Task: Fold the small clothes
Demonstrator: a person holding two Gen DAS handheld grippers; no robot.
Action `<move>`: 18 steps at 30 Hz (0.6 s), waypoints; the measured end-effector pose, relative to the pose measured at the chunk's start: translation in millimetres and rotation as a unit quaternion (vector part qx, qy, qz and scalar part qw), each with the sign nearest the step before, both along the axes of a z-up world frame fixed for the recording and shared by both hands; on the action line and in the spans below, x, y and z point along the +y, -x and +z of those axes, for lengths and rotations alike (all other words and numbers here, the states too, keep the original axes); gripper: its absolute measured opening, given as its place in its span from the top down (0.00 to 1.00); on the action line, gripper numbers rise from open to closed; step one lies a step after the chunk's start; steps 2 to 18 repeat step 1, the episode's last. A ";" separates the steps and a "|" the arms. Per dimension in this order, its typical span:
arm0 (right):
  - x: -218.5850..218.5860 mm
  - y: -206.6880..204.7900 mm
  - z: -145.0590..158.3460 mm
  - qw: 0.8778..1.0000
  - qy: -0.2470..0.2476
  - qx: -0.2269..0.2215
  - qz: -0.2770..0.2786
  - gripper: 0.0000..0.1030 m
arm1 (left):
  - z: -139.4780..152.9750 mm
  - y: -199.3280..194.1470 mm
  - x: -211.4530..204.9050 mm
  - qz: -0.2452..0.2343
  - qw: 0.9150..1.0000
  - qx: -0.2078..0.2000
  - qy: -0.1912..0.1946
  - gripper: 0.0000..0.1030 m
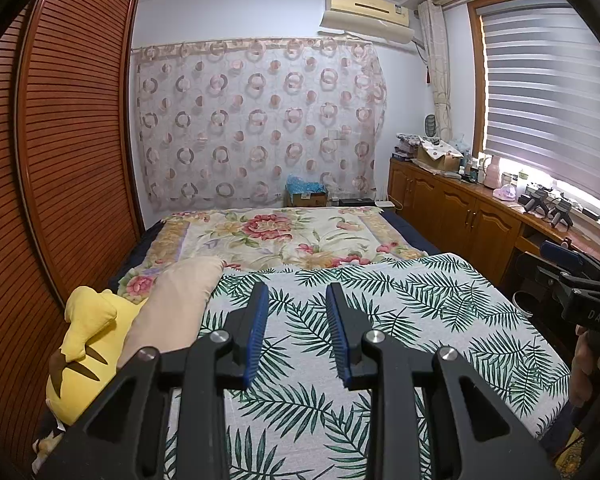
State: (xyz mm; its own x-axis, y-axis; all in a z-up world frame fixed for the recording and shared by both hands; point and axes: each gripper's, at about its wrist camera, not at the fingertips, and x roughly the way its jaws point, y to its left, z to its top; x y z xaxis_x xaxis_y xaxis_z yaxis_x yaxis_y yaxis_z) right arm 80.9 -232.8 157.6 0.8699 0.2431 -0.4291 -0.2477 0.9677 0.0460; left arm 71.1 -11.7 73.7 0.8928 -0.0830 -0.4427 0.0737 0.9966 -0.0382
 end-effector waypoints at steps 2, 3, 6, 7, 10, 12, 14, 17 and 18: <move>-0.1 -0.1 0.1 1.000 0.000 0.000 0.000 0.12 | -0.4 0.5 -0.4 0.000 1.000 0.000 0.000 0.72; -0.1 -0.1 0.1 1.000 0.000 0.000 0.000 0.12 | -0.4 0.5 -0.4 0.000 1.000 0.000 0.000 0.72; -0.1 -0.1 0.1 1.000 0.000 0.000 0.000 0.12 | -0.4 0.5 -0.4 0.000 1.000 0.000 0.000 0.72; -0.1 -0.1 0.1 1.000 0.000 0.000 0.000 0.12 | -0.4 0.5 -0.4 0.000 1.000 0.000 0.000 0.72; -0.1 -0.1 0.1 1.000 0.000 0.000 0.000 0.12 | -0.4 0.5 -0.4 0.000 1.000 0.000 0.000 0.72; -0.1 -0.1 0.1 1.000 0.000 0.000 0.000 0.12 | -0.4 0.5 -0.4 0.000 1.000 0.000 0.000 0.72; -0.1 -0.1 0.1 1.000 0.000 0.000 0.000 0.12 | -0.4 0.5 -0.4 0.000 1.000 0.000 0.000 0.72; -0.1 -0.1 0.1 1.000 0.000 0.000 0.000 0.12 | -0.4 0.5 -0.4 0.000 1.000 0.000 0.000 0.72; -0.1 -0.1 0.1 1.000 0.000 0.000 0.000 0.12 | -0.4 0.5 -0.4 0.000 1.000 0.000 0.000 0.72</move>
